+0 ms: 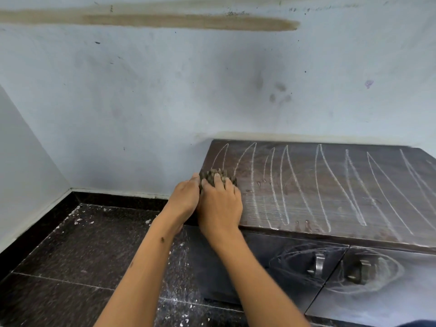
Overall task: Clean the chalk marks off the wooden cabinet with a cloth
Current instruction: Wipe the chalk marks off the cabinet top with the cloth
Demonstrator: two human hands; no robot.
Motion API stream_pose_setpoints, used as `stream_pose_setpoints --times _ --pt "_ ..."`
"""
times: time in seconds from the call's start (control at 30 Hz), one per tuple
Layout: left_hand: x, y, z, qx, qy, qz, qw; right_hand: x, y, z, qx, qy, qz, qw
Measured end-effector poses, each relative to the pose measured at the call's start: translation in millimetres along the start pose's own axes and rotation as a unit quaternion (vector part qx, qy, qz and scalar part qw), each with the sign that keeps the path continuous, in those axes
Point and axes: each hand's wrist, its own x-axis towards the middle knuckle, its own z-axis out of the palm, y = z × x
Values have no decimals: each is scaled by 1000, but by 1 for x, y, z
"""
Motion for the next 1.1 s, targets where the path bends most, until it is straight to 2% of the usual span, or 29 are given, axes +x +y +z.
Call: stream_pose_setpoints --times 0.03,0.1,0.2,0.3,0.4,0.43,0.5,0.57,0.63,0.67,0.87,0.93,1.0,1.07,1.1 --pt "0 1 0 3 7 4 1000 -14 -3 -2 -9 43 12 999" --pt "0 3 2 3 17 13 1000 -25 -4 -4 -9 63 18 998" --pt "-3 7 6 -1 18 20 1000 -1 0 2 1 -18 -24 1000" --pt "-6 8 6 -4 21 24 999 29 2 0 -5 -24 -13 1000" --pt "-5 6 4 1 17 23 1000 22 1 -2 20 -47 -1 999" --pt "-4 5 4 8 18 21 1000 12 0 -1 15 -40 0 999" --pt "0 3 4 27 19 16 999 -14 -2 -4 -8 48 10 999" --pt "2 2 5 45 14 16 999 -28 -3 -8 4 74 14 997" --pt "2 3 7 58 11 23 998 -18 1 -1 11 17 -29 999" --pt "1 3 8 59 11 30 998 -7 2 0 11 -7 -23 1000" --pt "-2 2 6 65 13 33 997 33 1 4 9 -39 2 999" --pt "-1 -1 6 62 10 33 998 16 0 6 0 -16 11 1000" --pt "2 -2 6 71 14 38 997 -8 -2 4 -10 40 25 999" --pt "3 -2 8 76 15 44 996 -13 -1 5 -12 38 25 999" --pt "2 -1 9 76 16 44 996 -6 1 6 -19 42 -6 999"
